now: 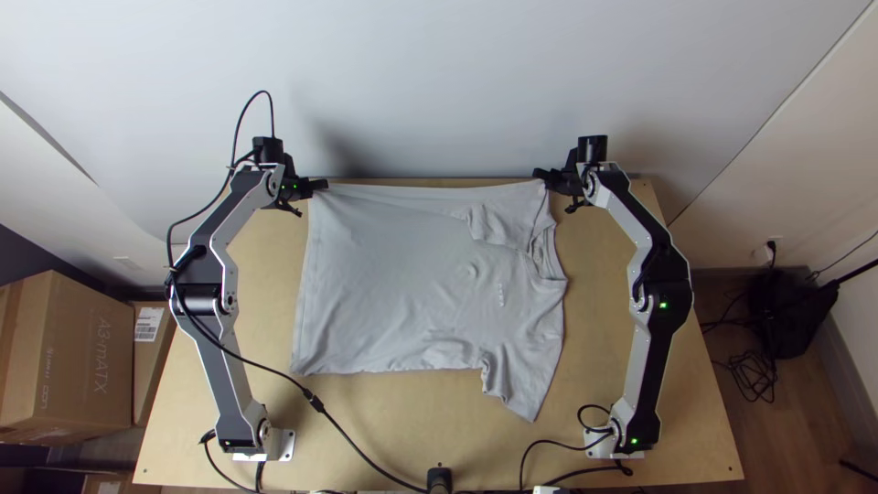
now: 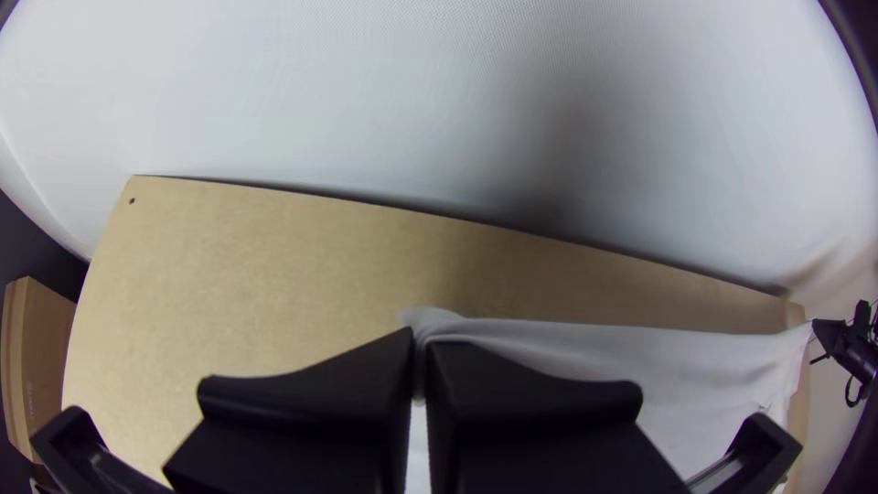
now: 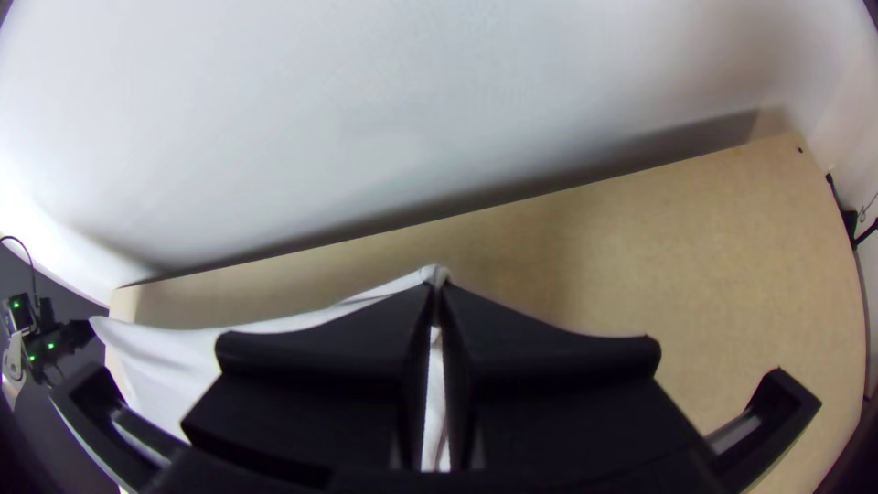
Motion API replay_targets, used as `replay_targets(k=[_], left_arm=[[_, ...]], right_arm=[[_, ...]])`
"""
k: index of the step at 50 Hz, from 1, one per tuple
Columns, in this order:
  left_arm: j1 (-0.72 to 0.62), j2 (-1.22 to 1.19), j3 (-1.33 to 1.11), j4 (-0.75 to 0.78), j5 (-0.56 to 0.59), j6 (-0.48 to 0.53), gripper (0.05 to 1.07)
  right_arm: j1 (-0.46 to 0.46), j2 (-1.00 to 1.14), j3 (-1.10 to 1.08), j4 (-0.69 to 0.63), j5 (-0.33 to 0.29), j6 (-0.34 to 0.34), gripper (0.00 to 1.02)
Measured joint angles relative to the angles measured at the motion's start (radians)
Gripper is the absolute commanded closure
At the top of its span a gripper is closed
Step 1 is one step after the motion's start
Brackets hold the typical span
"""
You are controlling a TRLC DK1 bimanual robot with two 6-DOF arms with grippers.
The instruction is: Fold the t-shirt
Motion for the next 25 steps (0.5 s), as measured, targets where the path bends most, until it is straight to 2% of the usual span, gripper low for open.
replay_targets(k=[13, 25], left_arm=[[0.005, -0.004, 0.011, -0.079, 0.019, -0.016, 1.05], [0.009, -0.133, -0.164, -0.023, 0.033, -0.023, 1.05]], right_arm=[[-0.003, -0.003, 0.028, -0.090, 0.000, 0.002, 1.00], [-0.005, -0.092, -0.028, -0.126, 0.000, 0.002, 1.00]])
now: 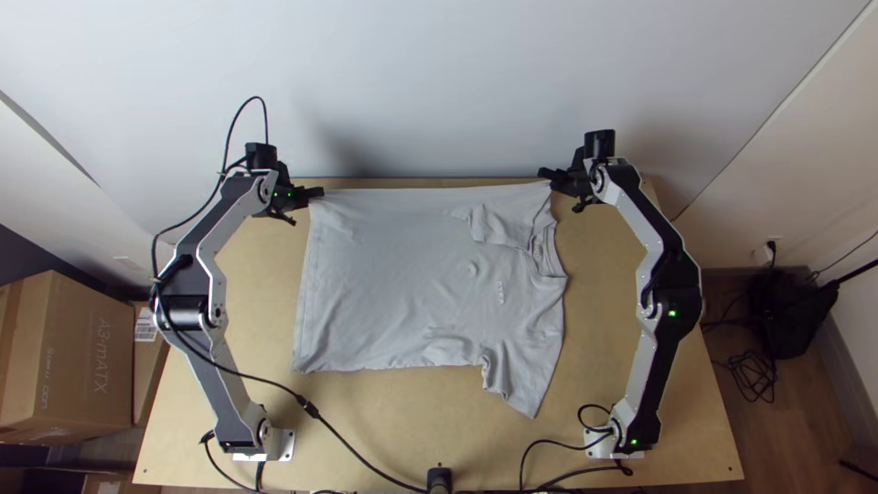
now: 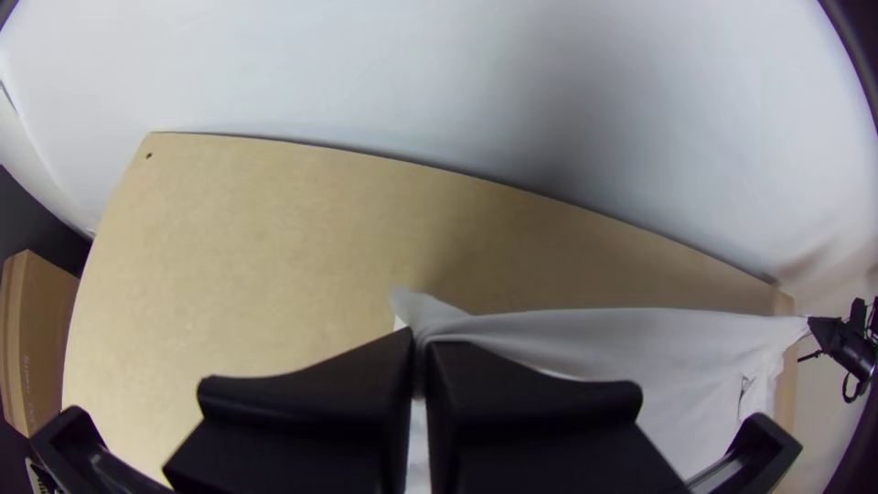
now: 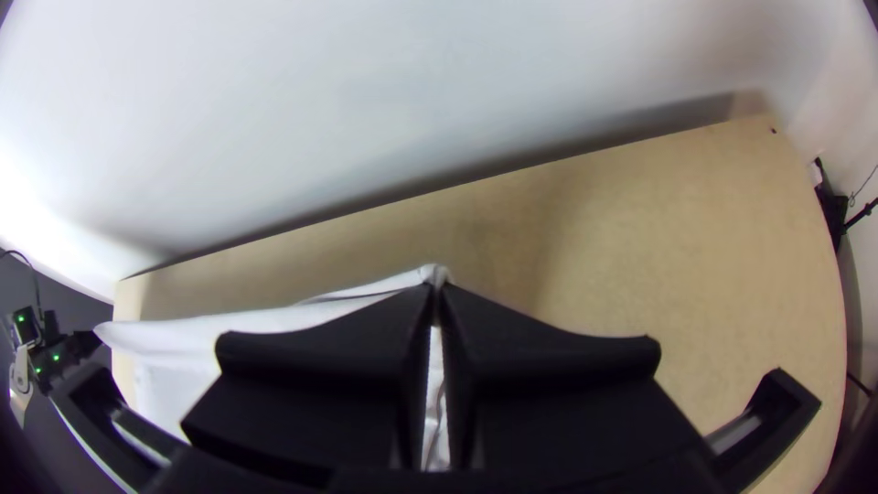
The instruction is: Fold the t-shirt
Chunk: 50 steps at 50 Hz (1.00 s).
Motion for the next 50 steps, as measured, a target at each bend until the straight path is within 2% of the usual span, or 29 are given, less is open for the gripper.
replay_targets(k=[20, 44, 47, 50], left_arm=[[0.019, -0.186, -0.322, 0.137, 0.016, 0.000, 1.05], [0.025, -0.281, -0.560, 0.274, 0.015, 0.000, 1.04], [0.025, -0.286, -0.580, 0.283, 0.015, 0.000, 0.92], [0.024, -0.291, -0.601, 0.287, 0.015, 0.000, 0.64]], right_arm=[[0.009, -0.217, -0.287, 0.010, 0.000, 0.000, 1.00], [0.048, -0.299, -0.590, 0.150, 0.003, 0.000, 1.00], [0.048, -0.299, -0.606, 0.152, 0.003, 0.000, 1.00], [0.048, -0.300, -0.620, 0.153, 0.003, 0.000, 0.99]])
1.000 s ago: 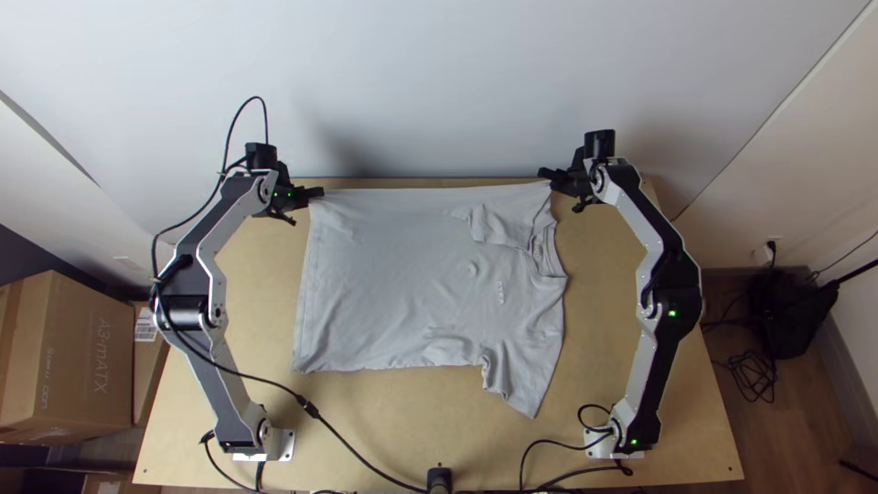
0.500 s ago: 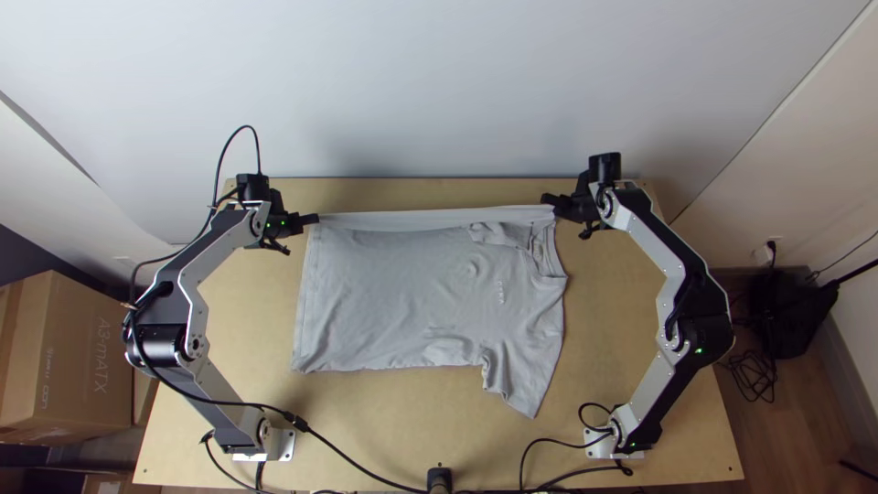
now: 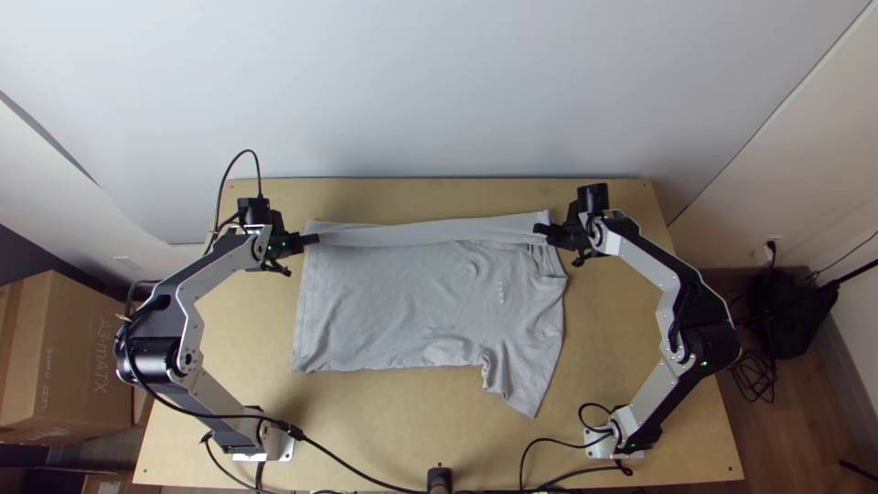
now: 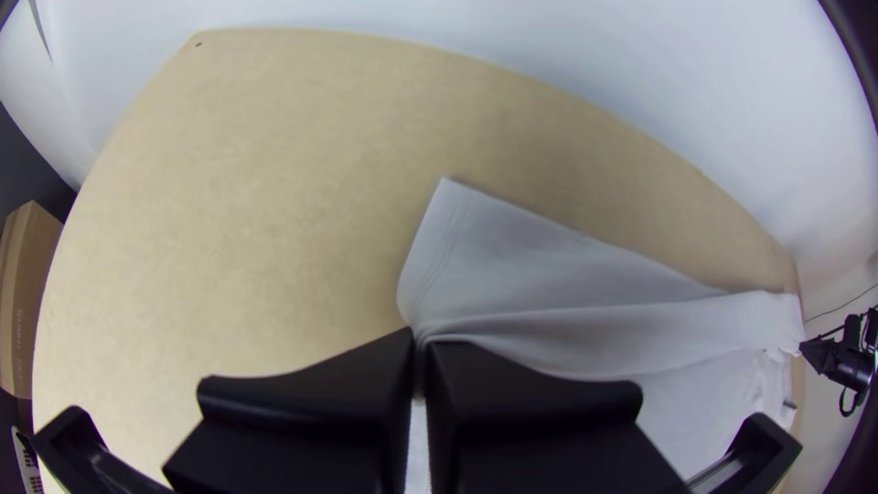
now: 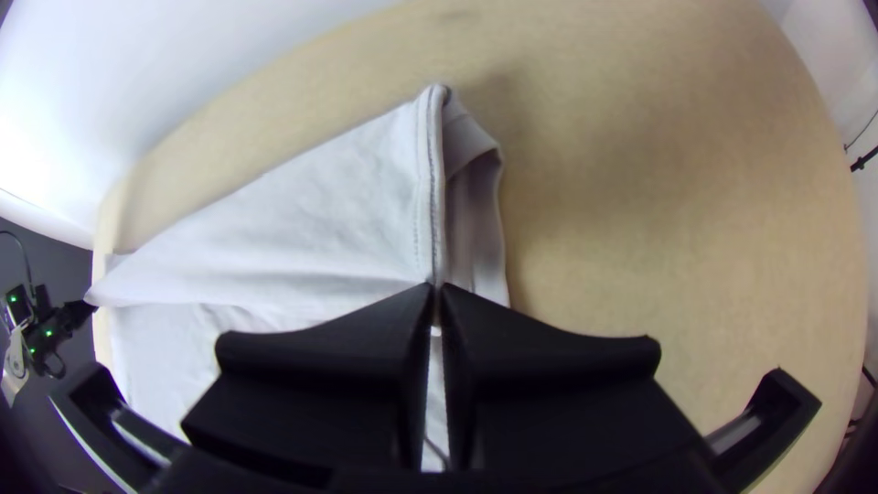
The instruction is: Fold the t-shirt
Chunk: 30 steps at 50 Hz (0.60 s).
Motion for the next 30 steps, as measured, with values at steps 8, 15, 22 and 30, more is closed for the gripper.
replay_targets(k=[8, 15, 22, 30], left_arm=[[-0.004, -0.042, -0.062, -0.008, 0.000, 0.000, 0.10], [0.003, -0.095, -0.083, -0.019, 0.005, 0.000, 0.10], [0.059, -0.180, -0.093, -0.026, 0.069, 0.000, 0.10], [0.143, -0.285, -0.107, -0.082, 0.132, 0.005, 0.11]], right_arm=[[-0.007, -0.013, -0.017, 0.002, 0.000, 0.000, 0.34], [-0.029, -0.117, -0.069, -0.002, 0.000, 0.000, 0.18], [-0.052, -0.300, -0.134, -0.026, -0.039, 0.005, 0.18], [-0.060, -0.546, -0.208, -0.118, -0.055, 0.017, 0.18]])
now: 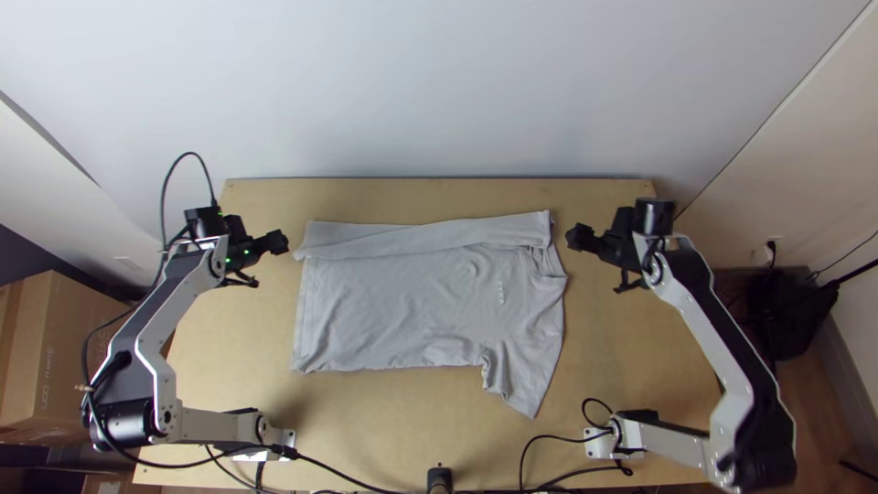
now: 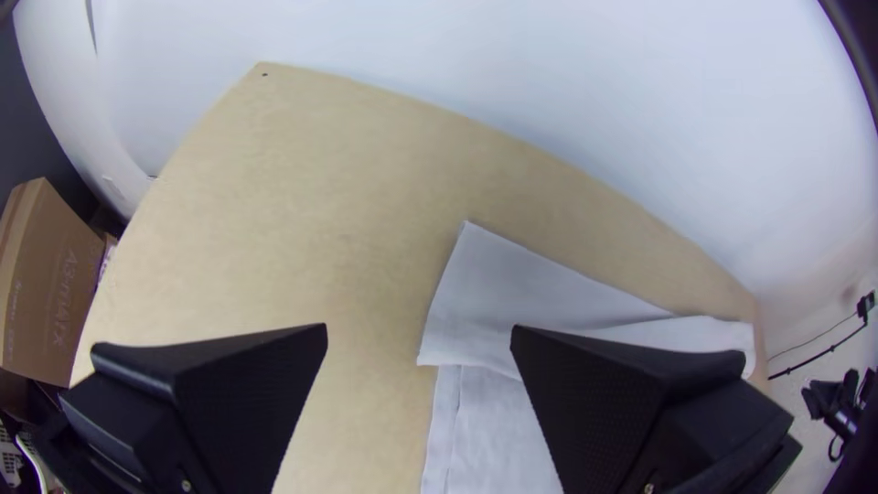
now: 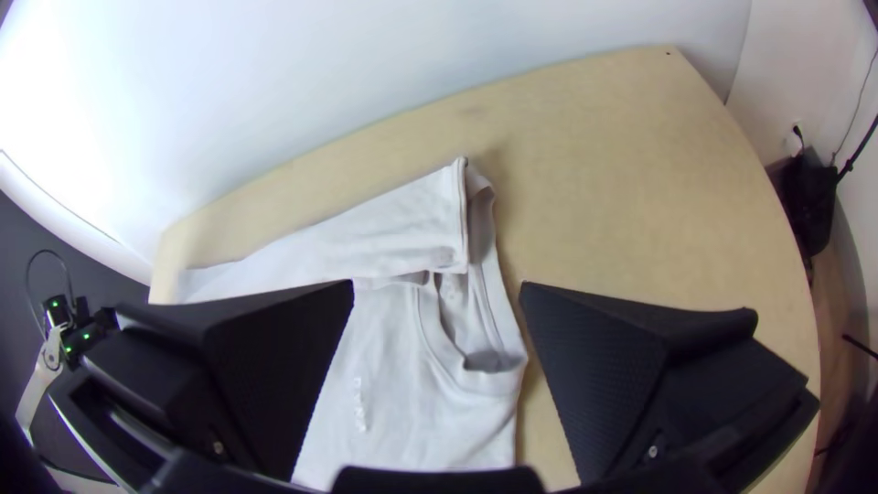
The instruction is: Fold the t-shirt
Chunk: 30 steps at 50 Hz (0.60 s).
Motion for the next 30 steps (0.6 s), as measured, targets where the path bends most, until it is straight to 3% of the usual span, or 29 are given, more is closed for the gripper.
replay_targets(k=[2, 5, 15, 20, 23, 30], left_arm=[[0.015, -0.021, -0.001, -0.022, 0.024, 0.007, 0.11], [0.031, -0.055, -0.002, -0.061, 0.047, 0.020, 0.11], [0.051, -0.171, -0.010, -0.156, 0.115, 0.049, 0.11], [0.051, -0.227, -0.020, -0.179, 0.117, 0.064, 0.11], [0.051, -0.250, -0.021, -0.197, 0.119, 0.071, 0.11], [0.051, -0.283, -0.021, -0.222, 0.119, 0.072, 0.11]], right_arm=[[0.000, -0.045, -0.006, -0.050, -0.001, 0.003, 0.17], [0.000, -0.097, -0.011, -0.135, -0.001, 0.004, 0.03], [0.000, -0.137, -0.065, -0.436, -0.018, -0.008, 0.04], [0.006, -0.137, -0.139, -0.512, -0.063, -0.026, 0.04], [0.020, -0.132, -0.188, -0.557, -0.081, -0.032, 0.10], [0.068, -0.080, -0.285, -0.619, -0.087, -0.036, 0.16]])
